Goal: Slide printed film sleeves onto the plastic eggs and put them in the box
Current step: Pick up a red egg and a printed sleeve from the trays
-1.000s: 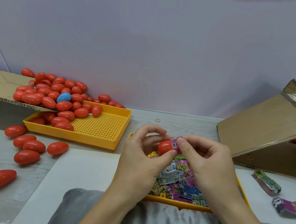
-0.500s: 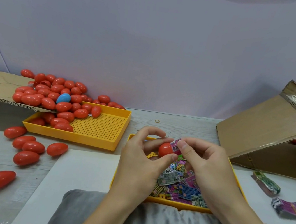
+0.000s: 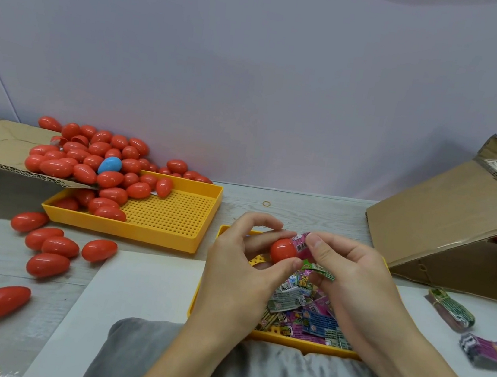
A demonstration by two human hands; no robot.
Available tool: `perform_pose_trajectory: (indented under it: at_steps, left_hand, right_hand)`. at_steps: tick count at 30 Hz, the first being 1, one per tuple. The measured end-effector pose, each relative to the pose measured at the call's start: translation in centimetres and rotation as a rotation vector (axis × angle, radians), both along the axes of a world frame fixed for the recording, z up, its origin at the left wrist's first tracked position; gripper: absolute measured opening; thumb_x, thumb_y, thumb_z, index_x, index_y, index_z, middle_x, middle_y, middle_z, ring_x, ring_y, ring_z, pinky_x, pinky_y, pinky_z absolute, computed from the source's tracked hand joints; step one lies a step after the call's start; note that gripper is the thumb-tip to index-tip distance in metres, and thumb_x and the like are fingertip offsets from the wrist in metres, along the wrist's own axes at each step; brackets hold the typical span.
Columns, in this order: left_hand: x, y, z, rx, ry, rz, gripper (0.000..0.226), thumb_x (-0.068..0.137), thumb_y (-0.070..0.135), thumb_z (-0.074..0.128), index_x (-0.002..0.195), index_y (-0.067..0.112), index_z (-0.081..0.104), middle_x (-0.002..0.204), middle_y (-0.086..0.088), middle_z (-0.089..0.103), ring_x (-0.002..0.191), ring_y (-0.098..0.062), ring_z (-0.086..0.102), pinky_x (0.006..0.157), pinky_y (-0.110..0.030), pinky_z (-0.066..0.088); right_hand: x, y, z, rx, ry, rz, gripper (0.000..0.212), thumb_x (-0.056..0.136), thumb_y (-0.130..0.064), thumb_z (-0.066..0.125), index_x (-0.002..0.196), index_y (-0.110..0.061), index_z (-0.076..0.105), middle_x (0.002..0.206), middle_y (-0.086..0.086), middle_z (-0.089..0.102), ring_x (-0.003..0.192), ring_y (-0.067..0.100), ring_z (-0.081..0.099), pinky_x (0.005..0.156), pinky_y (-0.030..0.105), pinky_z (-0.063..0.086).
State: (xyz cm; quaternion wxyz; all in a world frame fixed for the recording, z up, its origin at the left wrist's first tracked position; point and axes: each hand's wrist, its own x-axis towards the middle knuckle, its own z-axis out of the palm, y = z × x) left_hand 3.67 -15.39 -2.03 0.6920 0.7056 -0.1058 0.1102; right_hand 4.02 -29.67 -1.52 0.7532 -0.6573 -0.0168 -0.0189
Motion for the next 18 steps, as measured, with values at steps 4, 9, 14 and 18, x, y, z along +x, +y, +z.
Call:
perform_pose_trajectory:
  at_steps: [4, 9, 14, 18]
  left_hand:
    - [-0.01, 0.01, -0.04, -0.002, -0.002, -0.001, 0.042, 0.071, -0.001, 0.085, 0.103, 0.013, 0.062, 0.097, 0.001, 0.078, 0.094, -0.01, 0.073, 0.079, -0.024, 0.059]
    - [0.04, -0.05, -0.14, 0.007, -0.007, 0.006, 0.042, 0.072, -0.001, 0.085, 0.103, 0.015, 0.062, 0.098, 0.001, 0.077, 0.096, -0.011, 0.073, 0.082, -0.03, 0.06]
    - [0.02, -0.03, -0.24, 0.02, -0.028, 0.016, 0.041, 0.072, 0.0, 0.085, 0.102, 0.017, 0.062, 0.098, 0.001, 0.077, 0.096, -0.013, 0.073, 0.081, -0.031, 0.061]
    - [0.03, -0.04, -0.29, 0.008, -0.04, 0.014, 0.04, 0.073, -0.002, 0.084, 0.101, 0.016, 0.061, 0.098, 0.0, 0.077, 0.097, -0.014, 0.073, 0.081, -0.031, 0.061]
  right_hand:
    - [-0.05, 0.03, 0.07, 0.001, 0.01, 0.001, 0.026, 0.073, -0.037, 0.067, 0.089, -0.021, 0.08, 0.091, 0.005, 0.077, 0.081, 0.009, 0.069, 0.067, 0.022, 0.049]
    - [0.01, 0.02, -0.01, -0.013, 0.017, -0.007, 0.022, 0.078, -0.033, 0.067, 0.09, -0.019, 0.08, 0.092, 0.006, 0.077, 0.086, 0.014, 0.069, 0.075, 0.03, 0.048]
    - [-0.15, 0.18, 0.25, -0.058, -0.059, -0.033, 0.015, 0.086, -0.018, 0.068, 0.079, -0.02, 0.081, 0.082, 0.002, 0.077, 0.075, 0.005, 0.071, 0.062, 0.013, 0.051]
    - [-0.42, 0.33, 0.53, -0.122, -0.141, -0.065, 0.021, 0.088, -0.015, 0.068, 0.075, -0.025, 0.081, 0.077, -0.001, 0.077, 0.072, 0.001, 0.07, 0.059, 0.01, 0.049]
